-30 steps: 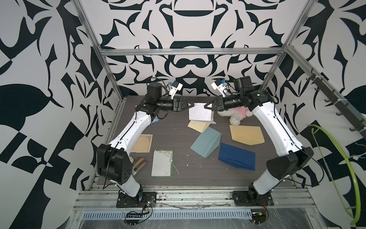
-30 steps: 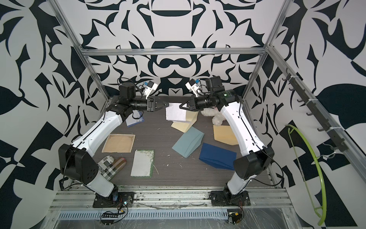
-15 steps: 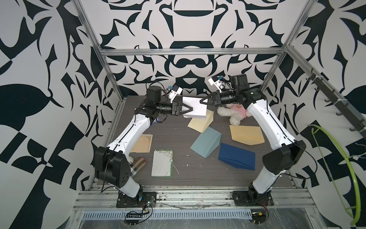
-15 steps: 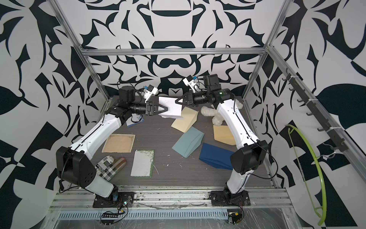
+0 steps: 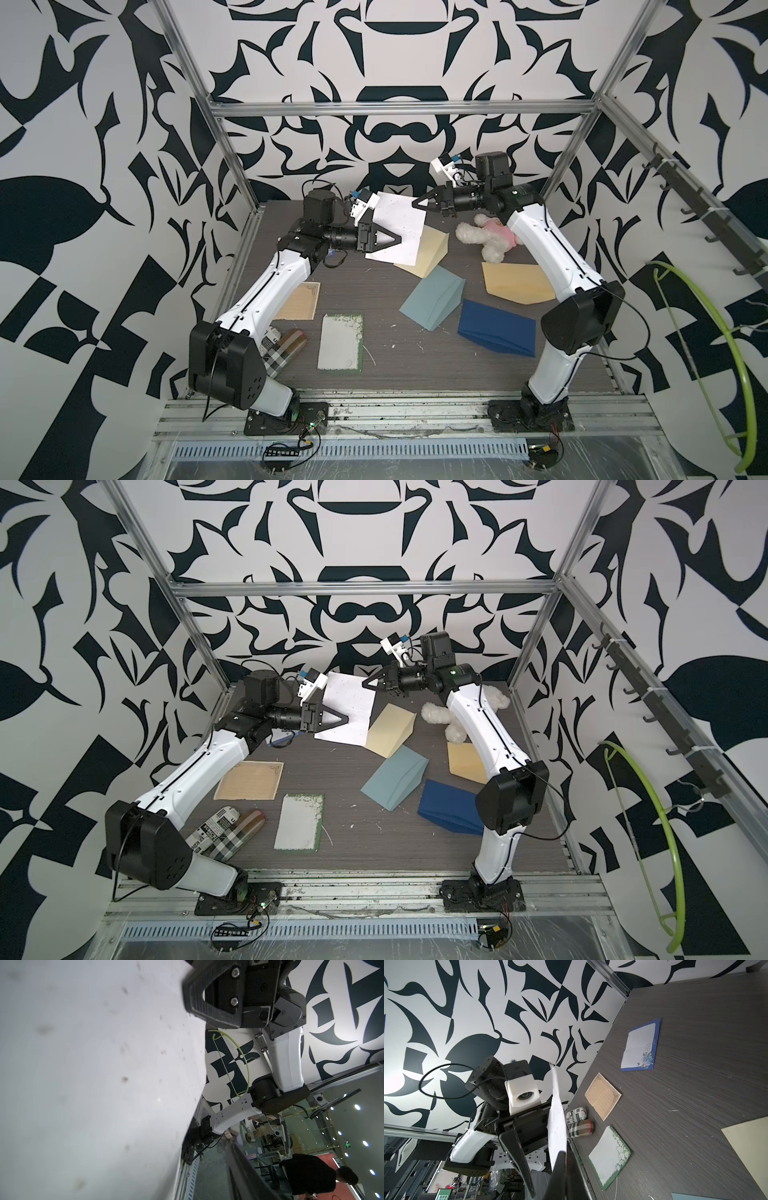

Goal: Take the letter paper out of the envelope
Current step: Unfold the letter paper.

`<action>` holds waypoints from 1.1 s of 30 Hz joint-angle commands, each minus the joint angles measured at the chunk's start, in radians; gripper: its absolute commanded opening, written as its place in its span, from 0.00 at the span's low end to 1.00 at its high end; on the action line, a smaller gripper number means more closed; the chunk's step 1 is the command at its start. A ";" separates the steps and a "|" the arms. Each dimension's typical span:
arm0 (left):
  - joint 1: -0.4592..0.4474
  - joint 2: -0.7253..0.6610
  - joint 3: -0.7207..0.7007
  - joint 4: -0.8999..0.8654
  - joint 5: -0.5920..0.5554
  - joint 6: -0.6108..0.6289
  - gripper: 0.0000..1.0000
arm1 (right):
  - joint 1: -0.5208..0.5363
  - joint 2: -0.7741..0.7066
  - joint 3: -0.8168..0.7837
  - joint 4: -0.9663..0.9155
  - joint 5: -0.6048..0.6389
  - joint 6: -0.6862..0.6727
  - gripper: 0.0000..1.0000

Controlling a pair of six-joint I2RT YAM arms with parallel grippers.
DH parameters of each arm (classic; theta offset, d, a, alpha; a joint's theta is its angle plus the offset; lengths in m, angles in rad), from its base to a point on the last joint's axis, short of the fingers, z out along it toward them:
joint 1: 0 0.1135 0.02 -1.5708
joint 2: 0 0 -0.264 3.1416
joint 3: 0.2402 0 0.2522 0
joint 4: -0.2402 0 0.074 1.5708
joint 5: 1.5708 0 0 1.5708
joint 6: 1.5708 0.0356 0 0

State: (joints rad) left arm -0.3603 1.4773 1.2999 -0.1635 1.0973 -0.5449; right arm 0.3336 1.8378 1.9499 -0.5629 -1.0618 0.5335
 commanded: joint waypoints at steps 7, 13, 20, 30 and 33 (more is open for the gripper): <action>-0.001 -0.016 -0.001 -0.016 -0.004 0.020 0.27 | 0.028 -0.011 0.039 0.044 -0.016 0.023 0.00; -0.002 -0.008 0.033 -0.102 -0.044 0.065 0.54 | 0.030 -0.037 0.012 0.029 -0.009 0.004 0.00; 0.030 -0.007 0.056 -0.208 -0.065 0.134 0.55 | 0.031 -0.071 -0.023 0.019 -0.008 -0.010 0.00; 0.055 0.025 0.060 -0.165 -0.057 0.086 0.49 | 0.039 -0.118 -0.102 0.039 0.005 -0.008 0.00; 0.055 0.030 0.065 -0.162 -0.041 0.086 0.45 | 0.041 -0.122 -0.118 0.052 0.009 -0.005 0.00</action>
State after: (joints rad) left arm -0.3077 1.4952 1.3354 -0.3393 1.0271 -0.4568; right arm 0.3683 1.7546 1.8442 -0.5522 -1.0519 0.5426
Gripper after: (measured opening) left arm 0.453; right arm 0.046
